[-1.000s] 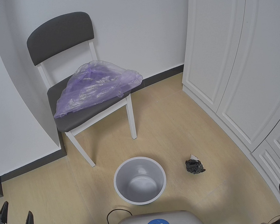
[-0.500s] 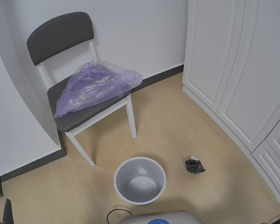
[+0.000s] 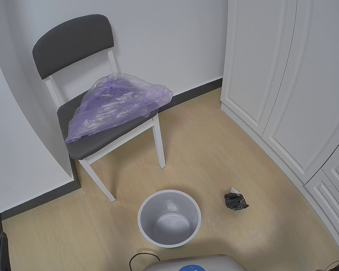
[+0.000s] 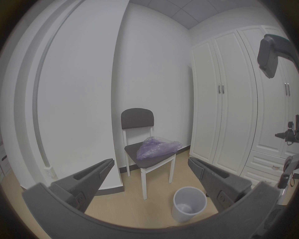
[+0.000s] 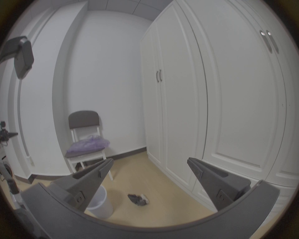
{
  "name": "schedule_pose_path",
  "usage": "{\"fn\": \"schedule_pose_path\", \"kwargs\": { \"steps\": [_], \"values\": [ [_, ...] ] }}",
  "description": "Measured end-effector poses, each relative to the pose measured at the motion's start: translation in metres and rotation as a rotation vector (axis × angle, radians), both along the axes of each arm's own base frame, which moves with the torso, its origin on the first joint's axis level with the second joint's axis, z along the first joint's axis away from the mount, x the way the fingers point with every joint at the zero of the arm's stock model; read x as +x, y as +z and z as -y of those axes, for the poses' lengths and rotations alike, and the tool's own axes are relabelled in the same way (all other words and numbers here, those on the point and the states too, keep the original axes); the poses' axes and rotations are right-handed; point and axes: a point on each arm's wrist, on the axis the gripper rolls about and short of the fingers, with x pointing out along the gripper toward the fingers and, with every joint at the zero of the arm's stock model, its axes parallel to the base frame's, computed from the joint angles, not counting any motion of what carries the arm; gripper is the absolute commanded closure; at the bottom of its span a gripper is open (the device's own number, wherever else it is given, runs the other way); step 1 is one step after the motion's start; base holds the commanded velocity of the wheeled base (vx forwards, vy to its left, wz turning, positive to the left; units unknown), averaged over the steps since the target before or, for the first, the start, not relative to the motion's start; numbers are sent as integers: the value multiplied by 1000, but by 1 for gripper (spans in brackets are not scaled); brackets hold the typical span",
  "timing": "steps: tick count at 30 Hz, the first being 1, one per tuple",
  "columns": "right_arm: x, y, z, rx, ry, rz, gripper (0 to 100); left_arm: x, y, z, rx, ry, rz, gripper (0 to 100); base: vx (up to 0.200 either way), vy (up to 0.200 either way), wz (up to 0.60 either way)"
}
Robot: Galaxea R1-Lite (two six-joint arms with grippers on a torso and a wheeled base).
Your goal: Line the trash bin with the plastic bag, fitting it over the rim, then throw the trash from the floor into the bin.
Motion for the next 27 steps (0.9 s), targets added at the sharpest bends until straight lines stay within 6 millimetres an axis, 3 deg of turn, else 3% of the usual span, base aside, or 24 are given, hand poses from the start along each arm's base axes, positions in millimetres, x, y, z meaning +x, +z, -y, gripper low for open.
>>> {"fn": "schedule_pose_path", "kwargs": {
  "steps": [8, 13, 21, 27],
  "values": [
    [6, -27, 0, -29, -2, -89, 0, 22, 23, 0, 73, 4, -97, 0, 0, 0, 0],
    [6, -30, 0, -30, -1, -88, 0, 39, 34, 1, 129, 6, -162, 0, 0, 0, 0],
    [10, 17, 0, -14, 4, -16, 0, 75, 52, 1, 202, 7, -240, 0, 0, 0, 0],
    [31, 65, 0, 1, 0, 48, 0, 117, 61, 2, 283, 9, -272, 0, 0, 0, 0]
  ]
}}
